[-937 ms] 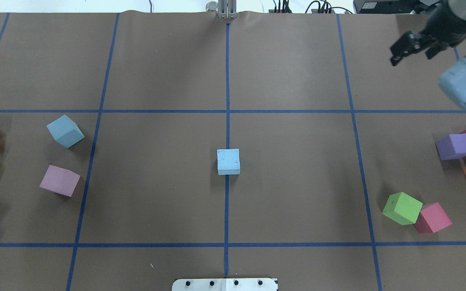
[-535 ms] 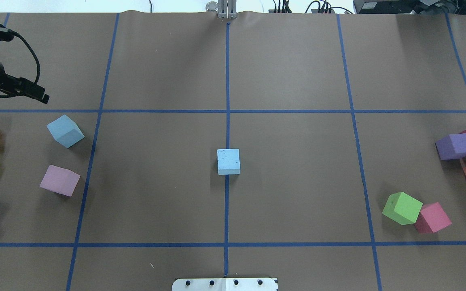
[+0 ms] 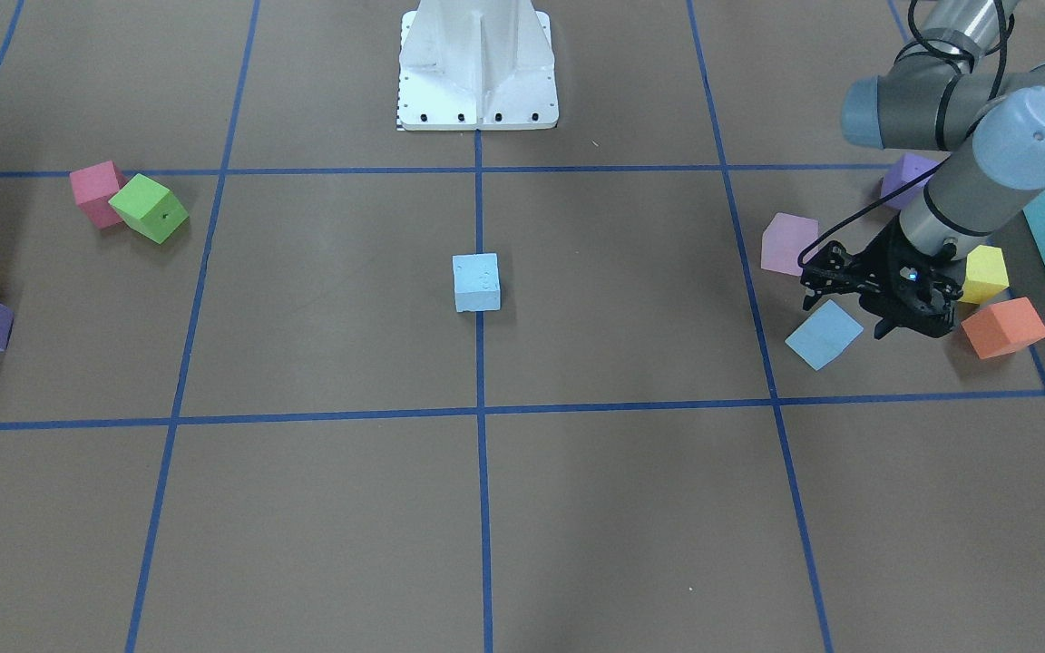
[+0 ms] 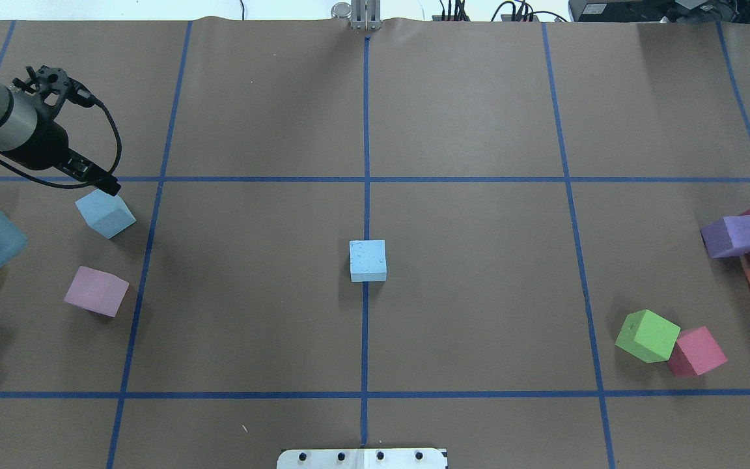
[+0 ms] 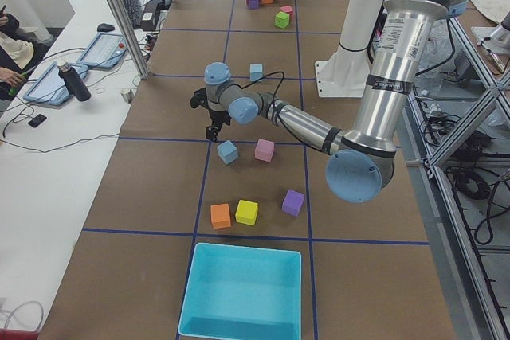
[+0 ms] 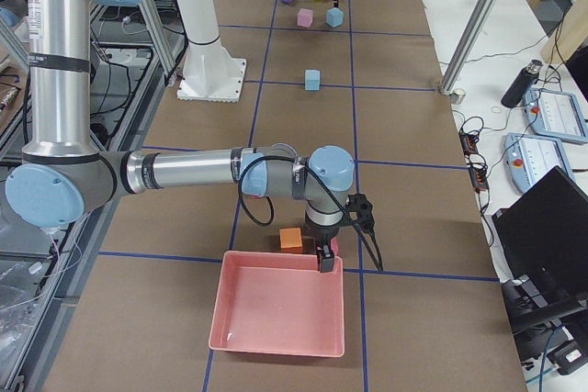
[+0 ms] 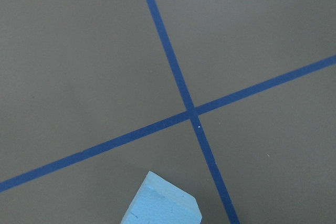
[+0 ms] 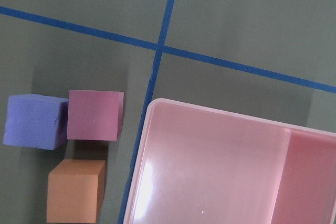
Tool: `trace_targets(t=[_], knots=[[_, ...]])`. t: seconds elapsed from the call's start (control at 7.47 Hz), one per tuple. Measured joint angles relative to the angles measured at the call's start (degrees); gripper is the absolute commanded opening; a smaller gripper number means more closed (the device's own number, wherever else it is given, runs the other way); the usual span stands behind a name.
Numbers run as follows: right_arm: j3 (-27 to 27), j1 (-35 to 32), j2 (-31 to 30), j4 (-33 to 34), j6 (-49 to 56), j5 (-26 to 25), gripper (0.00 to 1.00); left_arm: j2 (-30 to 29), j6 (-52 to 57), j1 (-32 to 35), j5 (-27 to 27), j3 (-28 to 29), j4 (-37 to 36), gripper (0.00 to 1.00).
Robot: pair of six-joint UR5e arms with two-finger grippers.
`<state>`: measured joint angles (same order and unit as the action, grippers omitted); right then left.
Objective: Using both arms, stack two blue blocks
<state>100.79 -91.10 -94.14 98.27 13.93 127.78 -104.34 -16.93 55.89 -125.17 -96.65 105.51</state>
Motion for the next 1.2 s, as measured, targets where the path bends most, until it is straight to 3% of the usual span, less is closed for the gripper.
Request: trace_targets(t=[0.4,1.2], knots=[[0.0,0.0,-0.1,0.0,-0.2,0.0,1.0,-1.3,11.3,-0.3,-0.5,5.0,0.6,0.97],[-0.2,0.0,-0.1,0.0,-0.4,-0.5,1.0,-1.1,12.6,-2.1,-0.9,6.8,0.8,0.97]])
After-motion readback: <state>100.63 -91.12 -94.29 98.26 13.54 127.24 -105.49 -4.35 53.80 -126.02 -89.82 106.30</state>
